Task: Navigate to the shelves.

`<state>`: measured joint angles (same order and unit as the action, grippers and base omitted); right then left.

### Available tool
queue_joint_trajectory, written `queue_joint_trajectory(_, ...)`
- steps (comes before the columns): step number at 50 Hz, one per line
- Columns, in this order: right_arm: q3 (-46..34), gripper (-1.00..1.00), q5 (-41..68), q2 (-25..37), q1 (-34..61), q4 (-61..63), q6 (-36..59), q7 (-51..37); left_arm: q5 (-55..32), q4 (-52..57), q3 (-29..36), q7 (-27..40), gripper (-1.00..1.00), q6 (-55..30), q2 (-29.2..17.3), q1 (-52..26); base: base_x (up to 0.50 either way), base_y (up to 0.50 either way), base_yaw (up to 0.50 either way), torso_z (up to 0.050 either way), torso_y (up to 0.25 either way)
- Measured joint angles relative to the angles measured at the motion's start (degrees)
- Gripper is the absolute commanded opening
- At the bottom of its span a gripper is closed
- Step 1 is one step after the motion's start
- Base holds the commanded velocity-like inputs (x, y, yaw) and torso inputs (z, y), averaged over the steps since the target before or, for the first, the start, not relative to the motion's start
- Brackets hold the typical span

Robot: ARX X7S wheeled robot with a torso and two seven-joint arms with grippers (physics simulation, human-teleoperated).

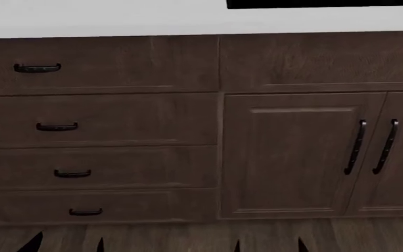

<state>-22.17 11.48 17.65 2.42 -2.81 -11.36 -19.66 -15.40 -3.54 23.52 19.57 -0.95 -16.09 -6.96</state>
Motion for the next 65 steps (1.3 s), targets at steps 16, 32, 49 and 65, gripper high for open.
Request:
queue_joint_trajectory(16, -0.2, 1.00, 0.3, 0.1, 0.1, 0.1, 0.2, -0.3, -0.3, 0.0, 0.2, 0.2, 1.00, 0.0, -0.2, -0.1, -0.27, -0.46, 0.00, 0.000, 0.001)
queue_joint_trajectory(32, -0.4, 1.00, 0.4, 0.2, 0.5, -0.3, 0.7, -0.7, -0.4, -0.3, 0.7, 0.4, 1.00, -0.2, -0.3, -0.5, -0.29, -0.30, 0.00, 0.000, 0.001)
queue_joint_trajectory(49, -0.5, 1.00, 0.9, 0.5, 0.6, -0.6, 0.8, -0.9, -0.5, -0.3, 1.0, 0.7, 1.00, 0.2, -0.3, -0.5, -0.47, -0.09, 0.00, 0.000, 0.000)
queue_joint_trajectory(65, -0.7, 1.00, 1.0, 0.6, 0.6, -0.2, 1.0, -1.3, -0.8, -0.4, 1.2, 0.8, 1.00, 0.6, -0.5, -0.5, -0.50, -0.06, 0.00, 0.000, 0.000)
